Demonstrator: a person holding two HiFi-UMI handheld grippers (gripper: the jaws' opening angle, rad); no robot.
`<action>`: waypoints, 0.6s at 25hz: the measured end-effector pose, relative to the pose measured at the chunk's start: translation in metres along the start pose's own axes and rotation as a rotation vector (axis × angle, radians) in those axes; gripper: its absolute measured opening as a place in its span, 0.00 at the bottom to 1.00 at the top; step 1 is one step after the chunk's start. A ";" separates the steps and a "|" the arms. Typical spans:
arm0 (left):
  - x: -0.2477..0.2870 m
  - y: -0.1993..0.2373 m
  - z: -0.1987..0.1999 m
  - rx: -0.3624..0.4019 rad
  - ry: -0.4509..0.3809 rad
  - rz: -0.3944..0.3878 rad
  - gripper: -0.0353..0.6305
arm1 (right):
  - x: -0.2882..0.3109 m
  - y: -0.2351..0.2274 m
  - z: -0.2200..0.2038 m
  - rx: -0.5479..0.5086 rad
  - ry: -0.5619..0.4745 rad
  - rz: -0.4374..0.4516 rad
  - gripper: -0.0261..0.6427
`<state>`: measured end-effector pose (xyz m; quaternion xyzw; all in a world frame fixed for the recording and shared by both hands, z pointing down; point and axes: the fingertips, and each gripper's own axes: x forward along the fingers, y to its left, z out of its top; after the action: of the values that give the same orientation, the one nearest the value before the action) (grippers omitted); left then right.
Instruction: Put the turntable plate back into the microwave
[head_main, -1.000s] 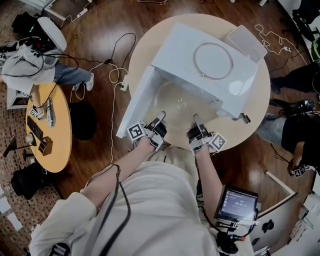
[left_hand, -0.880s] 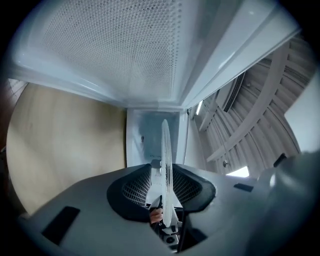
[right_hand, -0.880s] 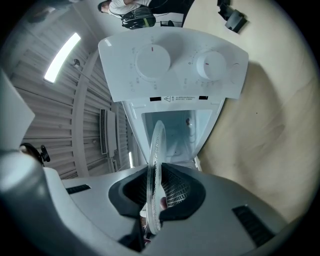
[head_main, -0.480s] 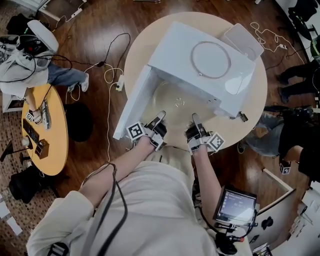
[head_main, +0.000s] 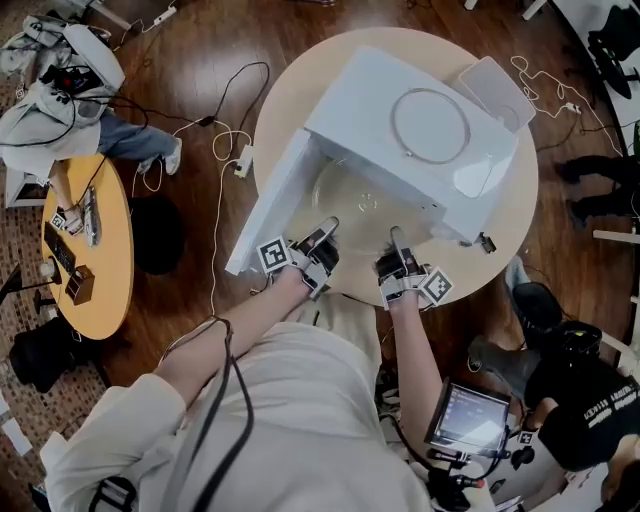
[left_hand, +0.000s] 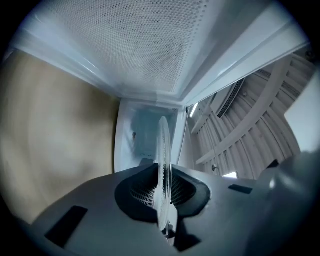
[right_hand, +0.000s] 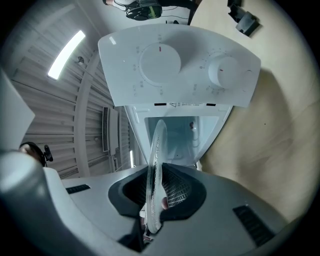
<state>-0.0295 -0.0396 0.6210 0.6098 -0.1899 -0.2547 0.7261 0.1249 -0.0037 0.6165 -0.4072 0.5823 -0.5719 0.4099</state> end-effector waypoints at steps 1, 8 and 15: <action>0.001 0.000 0.001 -0.001 -0.003 -0.003 0.10 | 0.002 0.001 0.001 -0.004 0.004 0.004 0.09; 0.004 0.004 0.009 -0.004 -0.025 -0.006 0.10 | 0.012 -0.002 0.005 -0.072 0.020 -0.012 0.09; 0.010 0.004 0.013 0.005 -0.015 -0.018 0.10 | 0.016 0.003 -0.004 -0.150 0.075 -0.007 0.13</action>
<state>-0.0286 -0.0555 0.6268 0.6115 -0.1903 -0.2653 0.7207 0.1159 -0.0177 0.6130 -0.4172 0.6371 -0.5429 0.3541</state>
